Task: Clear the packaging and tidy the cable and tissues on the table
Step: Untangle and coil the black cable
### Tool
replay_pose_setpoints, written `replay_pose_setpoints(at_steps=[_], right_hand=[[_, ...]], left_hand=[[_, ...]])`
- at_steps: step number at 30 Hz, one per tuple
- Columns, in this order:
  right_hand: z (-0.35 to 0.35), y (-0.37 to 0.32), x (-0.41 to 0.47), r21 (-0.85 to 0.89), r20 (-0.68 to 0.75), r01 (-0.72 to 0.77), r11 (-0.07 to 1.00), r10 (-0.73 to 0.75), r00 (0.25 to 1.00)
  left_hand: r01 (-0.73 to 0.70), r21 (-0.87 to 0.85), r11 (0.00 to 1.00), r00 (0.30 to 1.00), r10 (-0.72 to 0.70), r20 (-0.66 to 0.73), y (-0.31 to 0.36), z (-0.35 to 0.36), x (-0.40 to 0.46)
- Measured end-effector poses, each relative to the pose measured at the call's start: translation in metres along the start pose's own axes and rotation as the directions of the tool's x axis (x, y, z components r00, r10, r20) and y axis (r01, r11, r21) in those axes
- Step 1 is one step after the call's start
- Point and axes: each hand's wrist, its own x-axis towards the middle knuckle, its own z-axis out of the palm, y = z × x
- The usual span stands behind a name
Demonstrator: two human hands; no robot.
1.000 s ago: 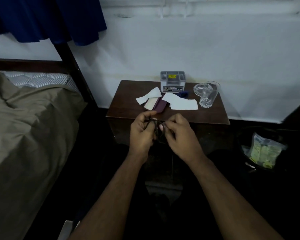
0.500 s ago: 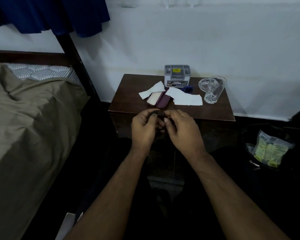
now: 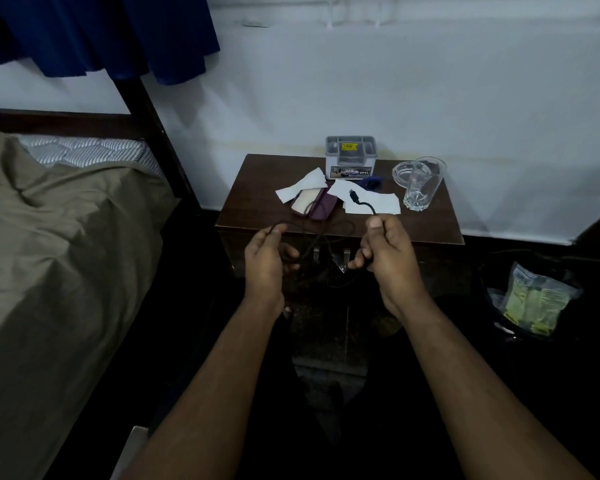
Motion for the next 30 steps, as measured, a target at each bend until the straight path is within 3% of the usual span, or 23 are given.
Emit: replay_pose_setpoints(at_steps=[3, 8, 10, 12, 16, 20, 24, 27, 30], right_hand=[[0.005, 0.000, -0.001, 0.000, 0.071, 0.029, 1.000, -0.029, 0.997], [0.005, 0.002, -0.005, -0.005, 0.137, 0.009, 1.000, -0.008, 0.991], [0.005, 0.002, -0.005, -0.012, 0.145, 0.020, 1.000, -0.018, 0.989], [0.006, 0.003, -0.005, -0.009, 0.173, 0.024, 1.000, -0.022, 0.985], [0.009, 0.003, -0.006, 0.038, 0.224, 0.024, 0.999, -0.032, 0.974], [0.011, 0.004, -0.008, 0.044, 0.309, 0.035, 0.998, -0.046, 0.950], [0.010, 0.003, -0.008, 0.043, 0.292, 0.063, 0.997, -0.073, 0.954], [0.009, 0.003, -0.006, -0.078, 0.261, 0.145, 0.986, -0.120, 0.958], [0.008, 0.007, -0.006, -0.212, 0.297, 0.220, 0.952, -0.152, 0.943]], left_hand=[[-0.043, 0.102, 0.994, 0.999, 0.045, -0.012, -0.005, 0.003, 0.003], [0.125, 0.018, 0.992, 0.988, -0.123, -0.096, -0.005, 0.004, 0.004], [-0.019, 0.253, 0.967, 0.993, 0.048, -0.110, -0.007, 0.005, 0.003], [-0.212, 0.482, 0.850, 0.971, 0.239, 0.005, -0.010, 0.005, -0.002], [-0.420, 0.631, 0.653, 0.889, 0.435, 0.141, -0.010, 0.010, -0.014], [-0.495, 0.606, 0.623, 0.856, 0.471, 0.215, 0.000, 0.014, -0.023], [-0.586, 0.572, 0.573, 0.798, 0.532, 0.284, 0.000, 0.015, -0.029], [-0.611, 0.431, 0.664, 0.791, 0.525, 0.312, -0.005, 0.016, -0.027], [-0.514, 0.326, 0.793, 0.845, 0.404, 0.349, -0.008, 0.019, -0.026]])
